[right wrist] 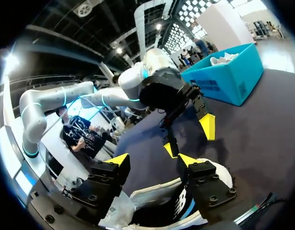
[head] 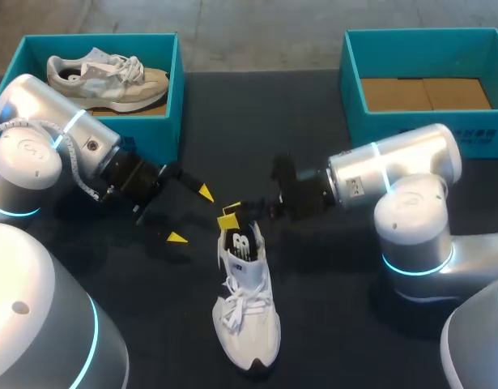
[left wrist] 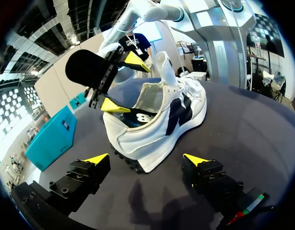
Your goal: Take the shoe out of the shoebox, open the shoe tongue, remove and reinsert the insole, then place the shoe into the shoebox
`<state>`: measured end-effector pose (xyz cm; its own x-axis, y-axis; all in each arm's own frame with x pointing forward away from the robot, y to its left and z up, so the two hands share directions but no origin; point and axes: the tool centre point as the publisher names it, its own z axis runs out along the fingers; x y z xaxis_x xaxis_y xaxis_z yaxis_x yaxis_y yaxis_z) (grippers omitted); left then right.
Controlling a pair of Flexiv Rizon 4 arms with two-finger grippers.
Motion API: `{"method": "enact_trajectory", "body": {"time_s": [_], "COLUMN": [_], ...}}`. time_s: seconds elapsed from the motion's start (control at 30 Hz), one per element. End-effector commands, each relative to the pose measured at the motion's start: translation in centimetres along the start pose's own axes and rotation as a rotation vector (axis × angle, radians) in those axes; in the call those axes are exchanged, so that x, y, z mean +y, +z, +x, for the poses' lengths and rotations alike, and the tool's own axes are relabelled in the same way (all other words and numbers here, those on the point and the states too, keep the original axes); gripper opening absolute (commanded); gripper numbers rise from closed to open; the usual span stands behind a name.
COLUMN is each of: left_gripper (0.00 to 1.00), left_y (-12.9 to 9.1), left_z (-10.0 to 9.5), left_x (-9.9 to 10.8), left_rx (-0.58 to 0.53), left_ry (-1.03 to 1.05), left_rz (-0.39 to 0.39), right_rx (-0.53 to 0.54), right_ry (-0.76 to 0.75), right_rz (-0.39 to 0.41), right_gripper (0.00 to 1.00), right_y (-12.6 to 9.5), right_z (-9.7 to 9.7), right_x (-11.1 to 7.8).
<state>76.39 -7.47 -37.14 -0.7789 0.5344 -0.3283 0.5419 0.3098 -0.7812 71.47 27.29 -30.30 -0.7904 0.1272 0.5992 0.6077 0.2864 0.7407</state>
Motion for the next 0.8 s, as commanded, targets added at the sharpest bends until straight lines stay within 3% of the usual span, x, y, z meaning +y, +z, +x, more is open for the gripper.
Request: {"method": "enact_trajectory", "body": {"time_s": [0.03,0.2,0.3,0.8], "left_gripper": [1.00,1.00,1.00,1.00], "left_y": [0.0,0.0,0.0,0.0], "left_z": [0.0,0.0,0.0,0.0], "left_x": [0.0,0.0,0.0,0.0], "left_rx": [0.002,0.002,0.002,0.002], "left_ry": [0.001,0.001,0.001,0.001], "left_rz": [-0.001,-0.001,-0.001,-0.001], "right_rx": [-0.012,-0.051,-0.091,-0.258], "right_ry": [0.001,0.002,0.009,0.063], "right_rz": [0.012,0.008,0.011,-0.003], "right_gripper": [0.60,0.58,0.49,0.47], "right_y": [-0.1,-0.6,-1.0,-4.8], "right_z": [0.2,0.9,1.6,5.1], "right_x": [0.3,0.3,0.3,-1.4]}}
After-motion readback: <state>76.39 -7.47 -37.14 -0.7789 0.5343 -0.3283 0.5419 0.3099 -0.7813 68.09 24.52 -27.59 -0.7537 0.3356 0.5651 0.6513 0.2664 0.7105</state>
